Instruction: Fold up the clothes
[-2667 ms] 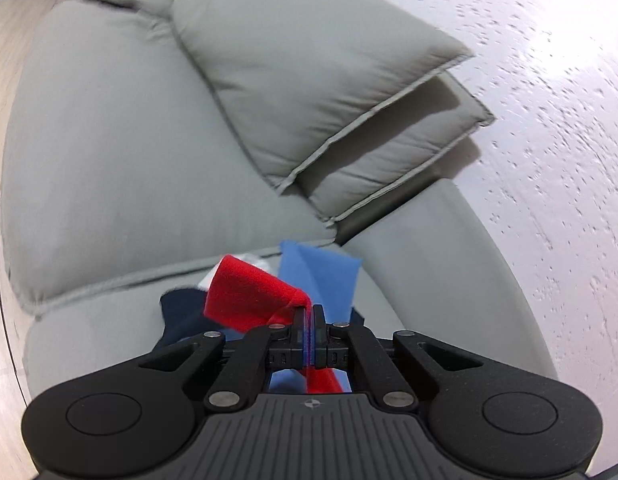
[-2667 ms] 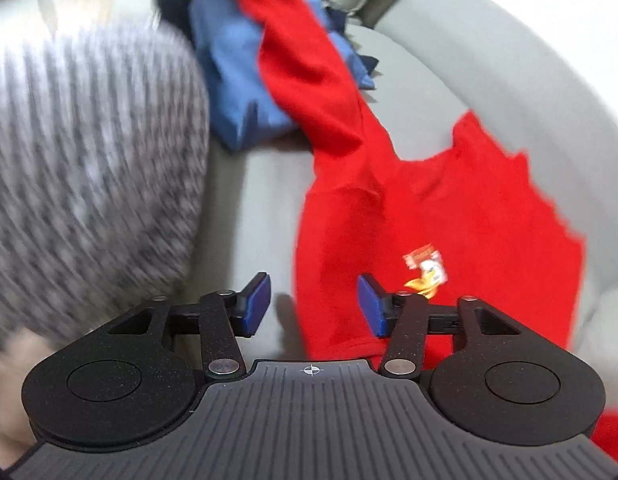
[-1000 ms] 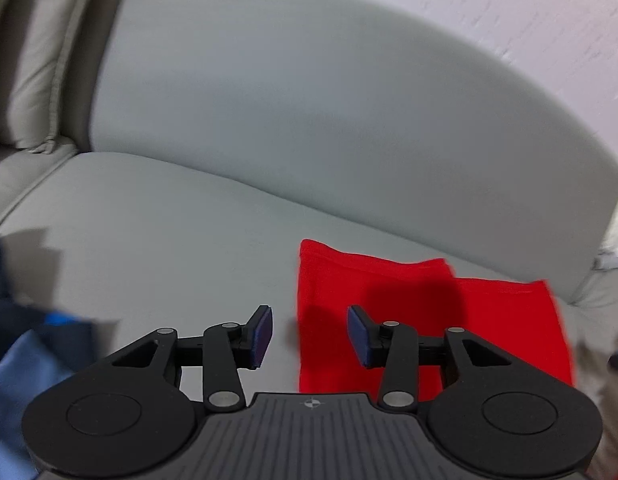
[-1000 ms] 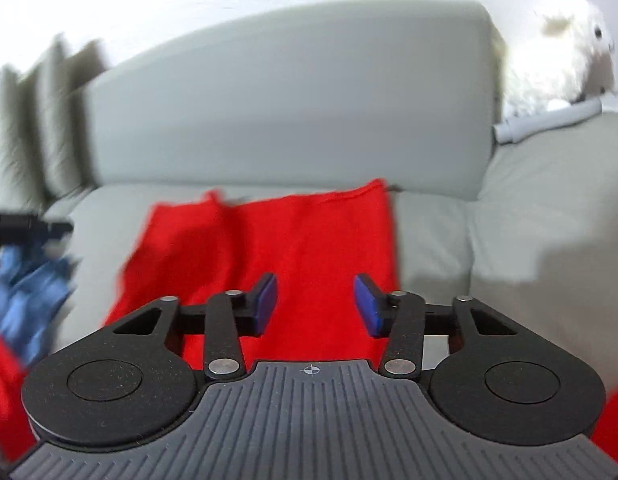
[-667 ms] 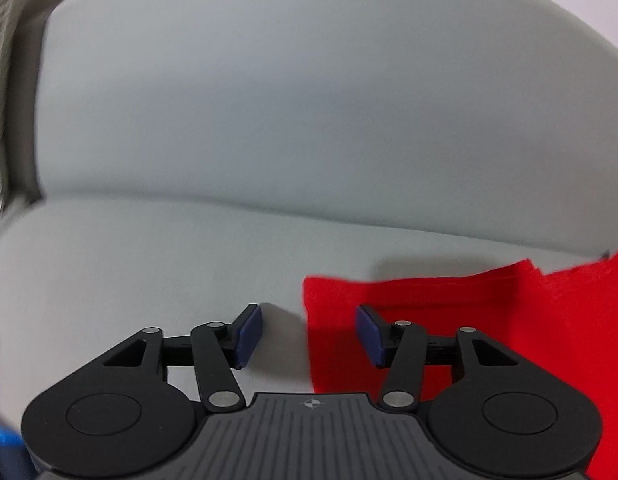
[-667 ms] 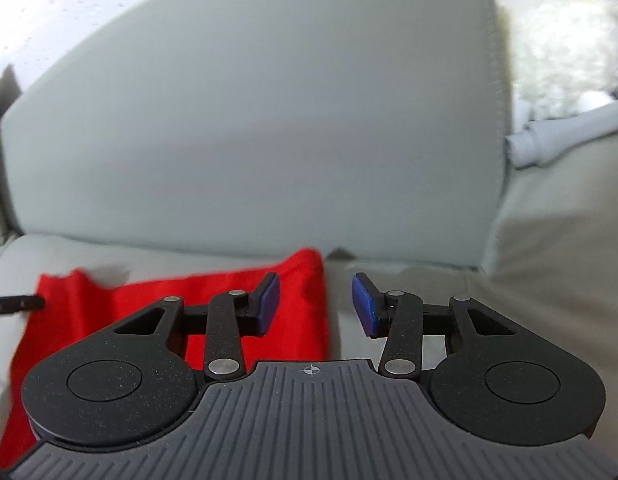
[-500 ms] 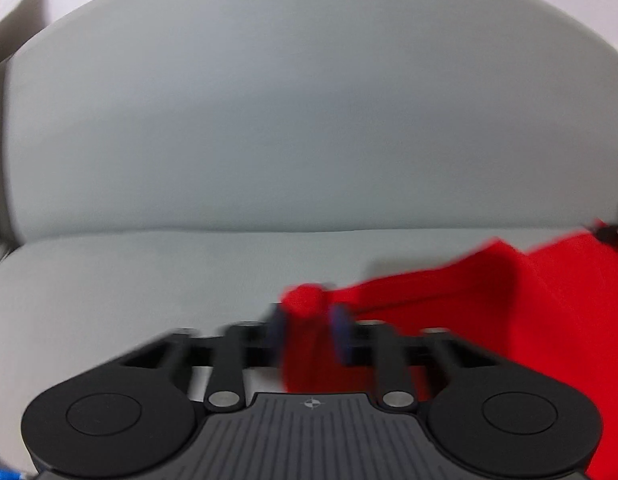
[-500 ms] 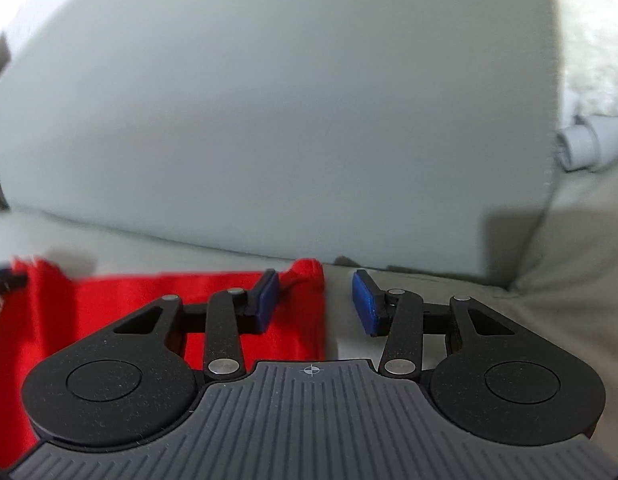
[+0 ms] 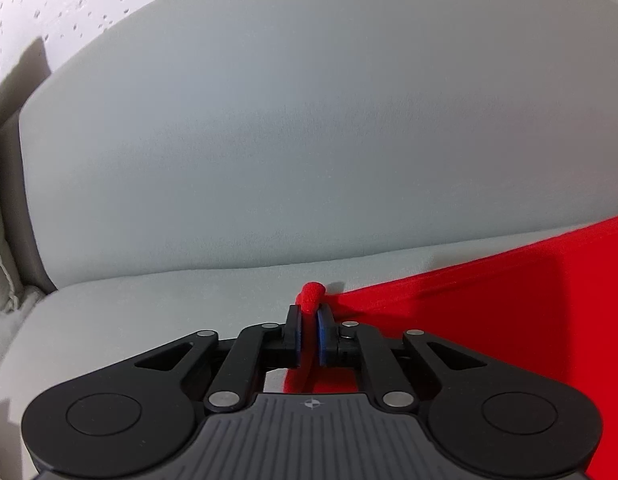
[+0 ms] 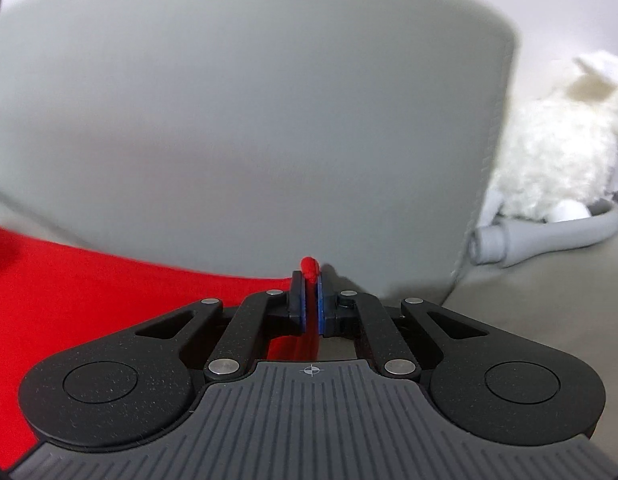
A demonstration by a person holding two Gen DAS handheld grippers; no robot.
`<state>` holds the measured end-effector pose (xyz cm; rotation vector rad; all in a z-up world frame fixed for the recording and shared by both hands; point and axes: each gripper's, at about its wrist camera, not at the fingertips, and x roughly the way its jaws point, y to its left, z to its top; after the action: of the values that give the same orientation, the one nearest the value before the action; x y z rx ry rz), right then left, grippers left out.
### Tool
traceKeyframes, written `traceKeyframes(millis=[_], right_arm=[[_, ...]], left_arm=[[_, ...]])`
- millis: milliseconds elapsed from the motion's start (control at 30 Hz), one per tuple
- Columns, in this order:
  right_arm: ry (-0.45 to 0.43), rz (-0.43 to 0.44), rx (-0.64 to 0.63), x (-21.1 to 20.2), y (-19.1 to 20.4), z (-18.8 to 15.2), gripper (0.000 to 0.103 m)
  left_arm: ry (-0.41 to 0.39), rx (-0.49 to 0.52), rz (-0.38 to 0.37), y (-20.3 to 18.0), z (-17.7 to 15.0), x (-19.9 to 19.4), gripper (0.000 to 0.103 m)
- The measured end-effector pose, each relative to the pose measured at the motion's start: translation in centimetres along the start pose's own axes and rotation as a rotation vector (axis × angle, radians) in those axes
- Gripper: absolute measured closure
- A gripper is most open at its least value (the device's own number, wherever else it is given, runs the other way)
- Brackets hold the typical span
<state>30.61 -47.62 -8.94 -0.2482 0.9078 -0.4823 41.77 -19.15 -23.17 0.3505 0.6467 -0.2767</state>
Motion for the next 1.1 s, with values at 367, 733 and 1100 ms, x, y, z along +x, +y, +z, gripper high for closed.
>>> traceKeyframes(millis=[367,733,1100], right_arm=[[-0.075,0.063,0.196,-12.4,-2.9,-0.2,0.045],[0.055,0.266,0.261,-34.1,-0.5,-9.8,0.019],[0.038,0.256,0.013,-48.1,4.5,-24.2,0.018]], left_arm=[[0.022,-0.126,0.063,6.4,-1.1,-15.0,0.044],[0.157,-0.202,-0.193,0.6,-11.8,-33.9,0.021],[0.133,-0.212,-0.137,1.2,-20.5,-43.5,0.013]])
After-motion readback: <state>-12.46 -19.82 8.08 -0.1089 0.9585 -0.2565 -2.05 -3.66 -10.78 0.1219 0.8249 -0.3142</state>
